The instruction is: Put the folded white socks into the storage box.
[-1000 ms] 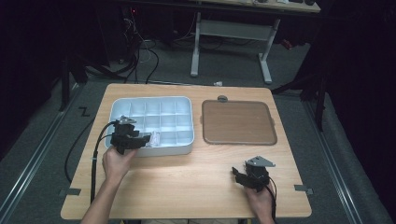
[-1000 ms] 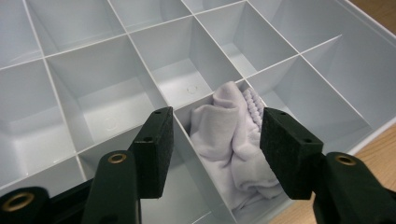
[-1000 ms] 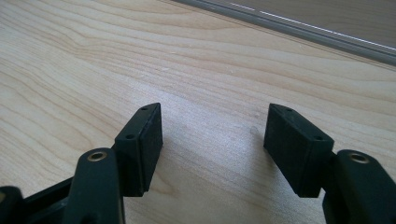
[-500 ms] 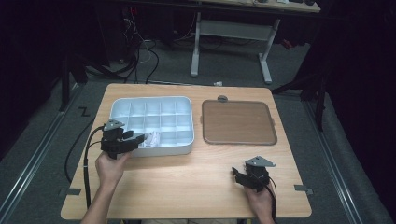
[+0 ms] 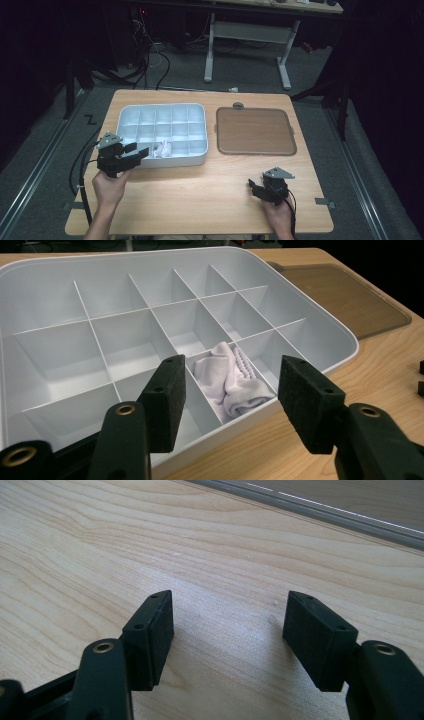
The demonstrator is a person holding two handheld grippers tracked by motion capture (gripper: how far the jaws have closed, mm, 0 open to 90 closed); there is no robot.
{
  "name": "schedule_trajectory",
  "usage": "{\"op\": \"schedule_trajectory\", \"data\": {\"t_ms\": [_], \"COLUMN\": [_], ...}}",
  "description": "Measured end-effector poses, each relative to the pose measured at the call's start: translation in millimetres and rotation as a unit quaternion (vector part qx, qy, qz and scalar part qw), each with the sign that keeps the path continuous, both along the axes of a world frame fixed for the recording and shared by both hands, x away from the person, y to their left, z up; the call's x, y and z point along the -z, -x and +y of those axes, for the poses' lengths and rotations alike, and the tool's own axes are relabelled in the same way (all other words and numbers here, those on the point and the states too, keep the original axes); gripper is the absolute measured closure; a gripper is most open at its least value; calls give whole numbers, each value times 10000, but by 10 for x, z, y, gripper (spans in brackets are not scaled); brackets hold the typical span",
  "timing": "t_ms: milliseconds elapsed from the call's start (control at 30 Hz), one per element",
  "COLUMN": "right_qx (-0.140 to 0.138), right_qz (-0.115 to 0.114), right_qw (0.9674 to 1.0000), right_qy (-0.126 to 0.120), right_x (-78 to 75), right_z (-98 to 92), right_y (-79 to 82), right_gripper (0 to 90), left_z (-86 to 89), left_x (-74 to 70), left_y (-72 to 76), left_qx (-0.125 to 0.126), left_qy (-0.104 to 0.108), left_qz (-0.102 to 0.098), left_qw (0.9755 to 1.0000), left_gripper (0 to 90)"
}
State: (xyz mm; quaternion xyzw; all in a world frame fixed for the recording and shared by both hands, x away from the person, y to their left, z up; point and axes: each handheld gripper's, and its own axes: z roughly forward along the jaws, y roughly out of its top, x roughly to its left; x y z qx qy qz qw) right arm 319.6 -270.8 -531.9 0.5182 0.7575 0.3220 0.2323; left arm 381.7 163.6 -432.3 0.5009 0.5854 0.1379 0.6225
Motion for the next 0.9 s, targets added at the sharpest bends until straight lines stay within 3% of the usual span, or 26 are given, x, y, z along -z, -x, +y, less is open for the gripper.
{"op": "schedule_trajectory", "data": {"t_ms": [900], "right_qx": [-10], "right_qz": [3], "right_qw": [10000], "right_qy": [-32], "right_x": [0], "right_z": [-9], "right_y": [-3], "right_gripper": [380], "left_z": [72], "left_x": [44], "left_y": [327], "left_qx": [39], "left_qy": [187], "left_qz": [9], "left_qw": [9998], "left_gripper": [443]}}
